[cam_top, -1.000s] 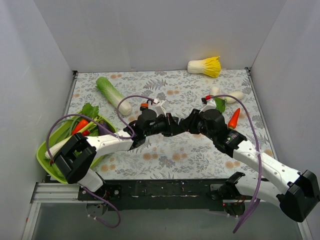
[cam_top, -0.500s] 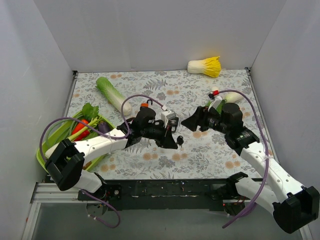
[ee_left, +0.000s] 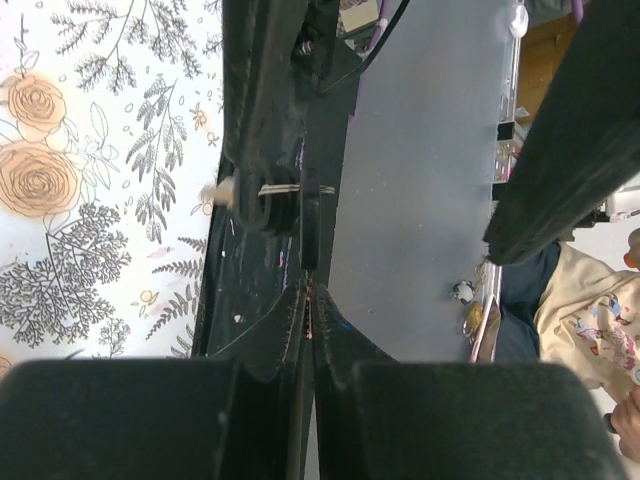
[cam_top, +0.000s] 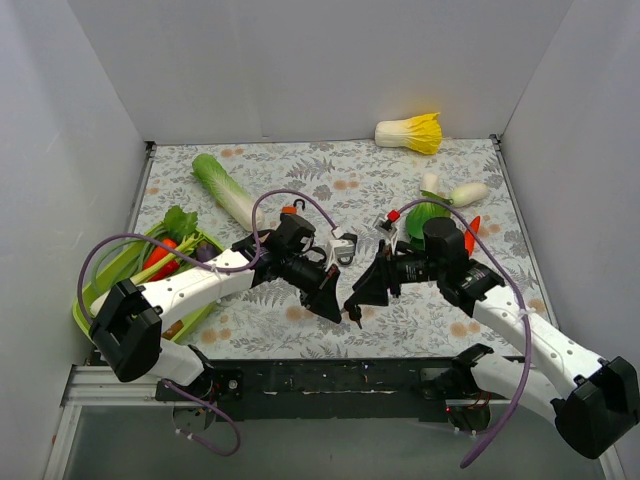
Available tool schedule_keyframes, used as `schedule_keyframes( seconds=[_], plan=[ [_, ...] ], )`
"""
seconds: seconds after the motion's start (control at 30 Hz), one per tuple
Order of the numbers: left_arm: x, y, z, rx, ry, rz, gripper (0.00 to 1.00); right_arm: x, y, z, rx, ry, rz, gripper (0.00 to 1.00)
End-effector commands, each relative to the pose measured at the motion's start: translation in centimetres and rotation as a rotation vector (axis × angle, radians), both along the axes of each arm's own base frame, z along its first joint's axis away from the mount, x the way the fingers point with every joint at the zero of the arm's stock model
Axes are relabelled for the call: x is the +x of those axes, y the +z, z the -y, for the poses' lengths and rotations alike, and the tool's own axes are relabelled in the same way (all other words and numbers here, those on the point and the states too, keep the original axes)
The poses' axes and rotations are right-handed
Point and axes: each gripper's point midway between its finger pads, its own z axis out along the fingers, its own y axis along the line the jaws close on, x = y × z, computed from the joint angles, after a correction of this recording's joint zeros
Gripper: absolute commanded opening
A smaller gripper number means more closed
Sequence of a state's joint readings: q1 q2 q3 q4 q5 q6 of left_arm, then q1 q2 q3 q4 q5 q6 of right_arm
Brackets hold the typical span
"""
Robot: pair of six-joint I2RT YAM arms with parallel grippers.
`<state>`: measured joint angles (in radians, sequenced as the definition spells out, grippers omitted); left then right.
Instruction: Unlock with the key
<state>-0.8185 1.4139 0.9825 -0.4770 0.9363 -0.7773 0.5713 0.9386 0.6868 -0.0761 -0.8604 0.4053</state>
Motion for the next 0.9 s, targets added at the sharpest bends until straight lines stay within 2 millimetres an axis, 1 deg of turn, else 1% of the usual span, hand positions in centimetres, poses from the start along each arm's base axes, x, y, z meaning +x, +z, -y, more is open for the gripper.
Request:
schedule_keyframes(
  seconds=[0.0,0.03,0.07,0.13,0.27,0.33,0.4,0.43,0.47,0.53,0.7,0.73,0.77,0.83,0.87],
  plan=[
    [-0.7,1.5,-0.5,-0.026,-0.036,0.011,0.0,-1.4,-0.9,-0.5,0.013,0.088,0.011,0.67],
    [-0.7,1.5,-0.5,-0.026,-0.037,0.009,0.0,-1.5,-1.0,-0.6,0.019,0.095,0.008,0.65],
    [-0.7,1.5,-0.5,-0.025,-0.036,0.007,0.0,-1.8,-1.1,-0.6,0.024,0.112,-0.004,0.64],
    [-0.7,1.4,-0.5,-0.024,-0.038,0.005,0.0,-1.8,-1.1,-0.9,0.041,0.124,0.002,0.62],
    [-0.7,1.6,-0.3,-0.029,-0.044,0.001,0.0,-1.9,-2.2,-1.1,0.022,0.133,-0.013,0.59],
    [-0.6,1.4,-0.3,-0.022,-0.042,0.003,0.0,-2.1,-2.5,-1.2,0.02,0.141,-0.022,0.55],
    [-0.5,1.3,-0.2,-0.02,-0.042,0.003,0.0,-2.1,-2.5,-1.3,0.023,0.145,-0.02,0.52],
    [-0.5,1.3,-0.2,-0.019,-0.044,0.002,0.0,-2.1,-2.7,-1.4,0.023,0.144,-0.021,0.49],
    [-0.5,1.3,-0.2,-0.017,-0.042,0.003,0.0,-2.2,-2.7,-1.4,0.024,0.147,-0.023,0.43],
    [-0.2,1.0,-0.2,-0.01,-0.032,0.015,0.0,-2.3,-2.9,-1.4,0.022,0.154,-0.029,0.39],
    [0.1,0.9,-0.1,-0.006,-0.017,0.025,0.0,-2.6,-3.3,-1.3,0.018,0.163,-0.035,0.23],
    [0.2,0.8,-0.1,-0.005,-0.014,0.031,0.0,-2.7,-3.3,-1.3,0.019,0.168,-0.036,0.2],
    [0.3,0.8,0.0,-0.005,-0.012,0.034,0.0,-2.8,-3.3,-1.3,0.023,0.172,-0.034,0.12],
    [0.6,0.6,0.1,0.002,0.001,0.045,0.0,-2.9,-3.1,-1.4,0.031,0.177,-0.031,0.01],
    [0.8,0.5,0.1,0.006,0.013,0.055,0.0,-3.0,-3.0,-1.4,0.037,0.186,-0.036,0.01]
  ],
)
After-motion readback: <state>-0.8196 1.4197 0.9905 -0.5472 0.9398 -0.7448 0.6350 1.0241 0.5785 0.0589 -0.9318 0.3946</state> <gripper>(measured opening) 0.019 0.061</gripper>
